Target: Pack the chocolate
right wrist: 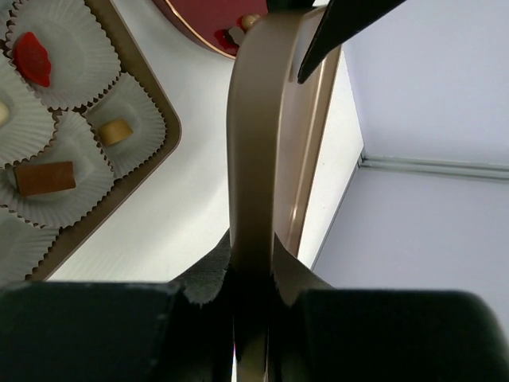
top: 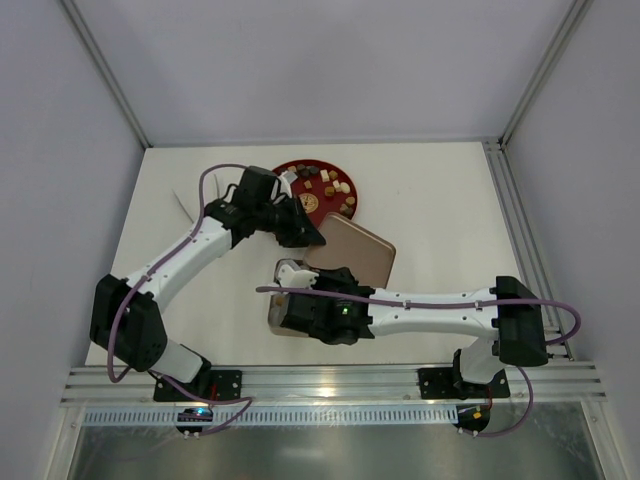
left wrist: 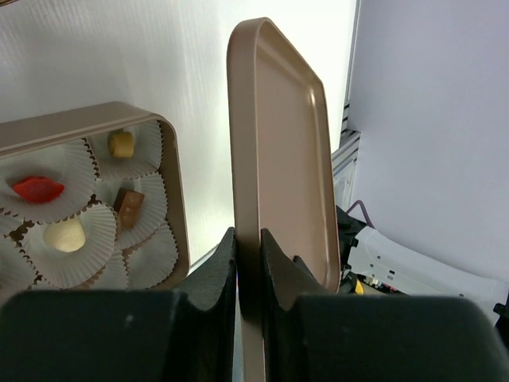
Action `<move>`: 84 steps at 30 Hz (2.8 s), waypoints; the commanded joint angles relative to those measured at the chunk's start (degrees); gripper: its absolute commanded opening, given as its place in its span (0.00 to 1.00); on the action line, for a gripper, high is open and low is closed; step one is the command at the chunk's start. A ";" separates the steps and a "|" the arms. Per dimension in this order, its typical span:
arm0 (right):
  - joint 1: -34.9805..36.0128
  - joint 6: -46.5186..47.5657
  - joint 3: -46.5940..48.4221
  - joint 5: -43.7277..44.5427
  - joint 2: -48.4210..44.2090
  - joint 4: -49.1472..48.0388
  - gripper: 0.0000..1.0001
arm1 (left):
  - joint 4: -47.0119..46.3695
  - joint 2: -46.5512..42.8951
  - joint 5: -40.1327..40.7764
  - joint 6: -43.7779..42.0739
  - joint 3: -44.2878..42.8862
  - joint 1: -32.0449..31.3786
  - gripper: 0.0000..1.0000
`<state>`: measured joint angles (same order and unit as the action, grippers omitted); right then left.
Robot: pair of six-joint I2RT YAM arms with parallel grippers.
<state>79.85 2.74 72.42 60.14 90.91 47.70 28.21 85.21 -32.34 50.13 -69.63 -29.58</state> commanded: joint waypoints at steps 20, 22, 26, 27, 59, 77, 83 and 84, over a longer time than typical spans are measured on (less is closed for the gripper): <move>-0.49 -0.46 0.26 4.90 -2.14 -0.07 0.04 | 8.70 -3.73 1.48 -9.43 -13.43 8.04 0.85; -0.75 -0.98 0.35 3.24 -2.58 0.02 0.04 | 10.11 -4.00 2.80 -10.31 -15.53 10.24 0.85; -2.59 -1.78 1.58 -2.81 -5.30 -0.07 0.04 | 12.57 -5.75 6.14 -11.72 -17.38 14.81 0.84; -3.03 -1.78 2.19 -4.23 -6.70 -0.07 0.04 | 13.27 -6.80 7.10 -12.16 -17.56 16.56 0.84; -47.69 -83.67 -47.01 -90.11 -19.56 -104.80 0.04 | 8.45 -24.21 17.40 -12.69 13.10 18.42 0.74; -45.58 -91.24 -55.72 -88.70 2.75 -138.20 0.04 | 2.91 -24.48 20.03 -9.44 21.63 13.24 0.73; -44.17 -90.28 -55.28 -88.79 8.05 -141.31 0.04 | 1.94 -24.83 20.03 -8.82 23.39 12.36 0.73; -44.08 -89.93 -55.28 -88.79 8.49 -141.31 0.04 | 1.68 -24.92 20.12 -8.73 23.83 12.27 0.73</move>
<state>34.96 -88.58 17.06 -29.10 98.72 -73.47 32.77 61.84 -12.99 40.56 -46.52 -16.82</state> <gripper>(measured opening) 0.158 0.734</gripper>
